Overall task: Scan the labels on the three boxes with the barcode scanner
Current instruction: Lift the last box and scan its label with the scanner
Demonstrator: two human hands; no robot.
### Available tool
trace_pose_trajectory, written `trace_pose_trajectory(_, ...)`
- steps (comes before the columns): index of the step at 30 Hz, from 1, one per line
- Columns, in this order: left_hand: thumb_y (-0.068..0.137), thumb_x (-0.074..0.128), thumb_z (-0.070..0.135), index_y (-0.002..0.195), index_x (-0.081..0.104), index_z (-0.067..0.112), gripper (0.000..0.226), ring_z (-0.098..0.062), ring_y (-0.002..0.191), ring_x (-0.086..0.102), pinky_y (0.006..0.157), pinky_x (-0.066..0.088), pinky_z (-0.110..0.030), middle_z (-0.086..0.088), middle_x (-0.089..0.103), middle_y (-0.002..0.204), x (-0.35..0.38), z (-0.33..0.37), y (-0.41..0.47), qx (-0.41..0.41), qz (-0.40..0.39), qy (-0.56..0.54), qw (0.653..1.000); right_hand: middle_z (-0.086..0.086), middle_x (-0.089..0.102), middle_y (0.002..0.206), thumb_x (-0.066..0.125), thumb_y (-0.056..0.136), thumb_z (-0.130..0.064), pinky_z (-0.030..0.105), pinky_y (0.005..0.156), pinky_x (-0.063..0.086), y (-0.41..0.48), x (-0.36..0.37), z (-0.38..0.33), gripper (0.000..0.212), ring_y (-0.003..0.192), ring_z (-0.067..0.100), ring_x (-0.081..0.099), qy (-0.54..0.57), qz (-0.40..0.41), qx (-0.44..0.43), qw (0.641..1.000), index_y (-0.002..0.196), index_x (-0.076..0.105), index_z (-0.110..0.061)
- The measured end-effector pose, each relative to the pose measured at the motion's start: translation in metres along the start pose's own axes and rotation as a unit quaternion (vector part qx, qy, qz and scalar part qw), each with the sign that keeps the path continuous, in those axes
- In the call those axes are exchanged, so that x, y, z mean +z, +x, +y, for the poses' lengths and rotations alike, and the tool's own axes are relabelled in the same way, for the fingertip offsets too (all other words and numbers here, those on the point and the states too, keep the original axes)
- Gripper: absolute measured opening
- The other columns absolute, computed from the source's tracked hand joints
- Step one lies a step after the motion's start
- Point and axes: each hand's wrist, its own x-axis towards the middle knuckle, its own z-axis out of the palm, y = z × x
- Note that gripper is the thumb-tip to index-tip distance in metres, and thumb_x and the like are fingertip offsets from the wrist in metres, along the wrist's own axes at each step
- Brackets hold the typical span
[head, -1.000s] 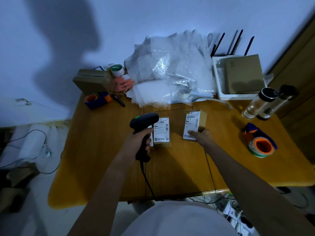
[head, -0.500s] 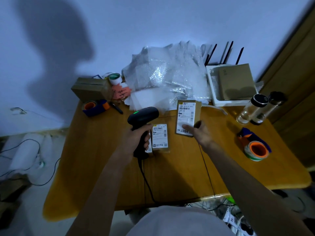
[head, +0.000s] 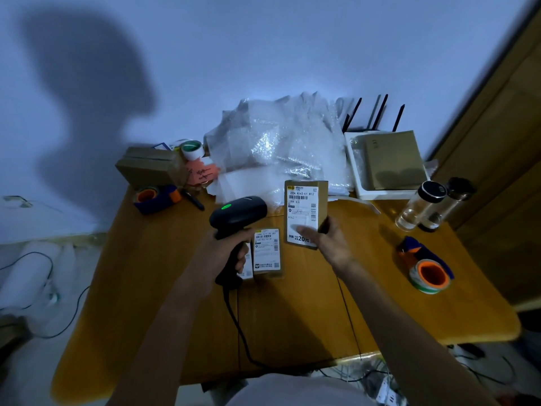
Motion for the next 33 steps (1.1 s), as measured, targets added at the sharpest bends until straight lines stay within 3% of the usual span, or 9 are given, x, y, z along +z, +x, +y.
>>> trace_pose_trajectory(7,0.093,0.071,0.022,0.098,0.066,0.002,0.022,-0.020,0.045,0.046,0.052,0.044,-0.034,-0.009,0.049,0.057,0.000,-0.001,-0.001,0.001,0.007,-0.001,1.000,0.001,0.072,0.116,0.085,0.082,-0.019,0.017,0.061,0.060,-0.006,0.002,-0.006,0.071,0.098,0.015,0.073,0.010,-0.003,0.006,1.000,0.141,0.047,-0.012)
trace_pose_trajectory(13,0.092,0.073,0.024,0.103,0.066,-0.001,0.028,-0.020,0.045,0.045,0.051,0.044,-0.033,-0.009,0.048,0.058,0.003,0.001,-0.003,0.016,0.003,-0.004,1.000,0.002,0.071,0.121,0.086,0.082,-0.024,0.019,0.064,0.060,-0.011,0.001,-0.005,0.073,0.103,0.017,0.073,0.020,0.009,0.006,1.000,0.142,0.046,-0.014)
trace_pose_trajectory(21,0.093,0.071,0.024,0.084,0.064,0.007,0.020,-0.022,0.046,0.045,0.053,0.043,-0.036,-0.010,0.048,0.058,-0.001,-0.006,-0.009,0.008,0.001,-0.002,1.000,0.002,0.073,0.123,0.086,0.082,-0.028,0.022,0.072,0.058,-0.021,0.003,0.005,0.065,0.104,0.017,0.073,0.027,0.009,0.016,0.999,0.137,0.053,-0.018)
trace_pose_trajectory(25,0.094,0.071,0.024,0.084,0.063,0.008,0.020,-0.021,0.045,0.045,0.052,0.043,-0.034,-0.008,0.048,0.058,-0.001,-0.009,-0.011,0.005,-0.007,-0.001,1.000,-0.004,0.073,0.113,0.082,0.086,-0.023,0.019,0.066,0.057,-0.024,0.006,0.003,0.045,0.097,0.011,0.072,0.028,0.004,0.017,0.999,0.122,0.056,-0.026)
trace_pose_trajectory(29,0.094,0.070,0.022,0.083,0.063,0.008,0.020,-0.021,0.045,0.046,0.054,0.043,-0.037,-0.007,0.048,0.056,-0.002,-0.010,-0.013,0.001,-0.010,-0.002,1.000,-0.006,0.071,0.111,0.082,0.087,-0.023,0.018,0.069,0.055,-0.026,0.009,0.002,0.046,0.096,0.009,0.070,0.030,0.001,0.021,0.999,0.123,0.053,-0.023)
trace_pose_trajectory(33,0.094,0.070,0.022,0.079,0.064,0.010,0.020,-0.021,0.045,0.045,0.053,0.043,-0.036,-0.008,0.048,0.055,-0.001,-0.009,-0.014,-0.005,-0.007,-0.014,1.000,0.000,0.074,0.116,0.083,0.085,-0.024,0.029,0.079,0.059,-0.024,0.011,0.003,0.052,0.101,0.017,0.073,0.031,-0.001,0.022,0.999,0.128,0.055,-0.018)
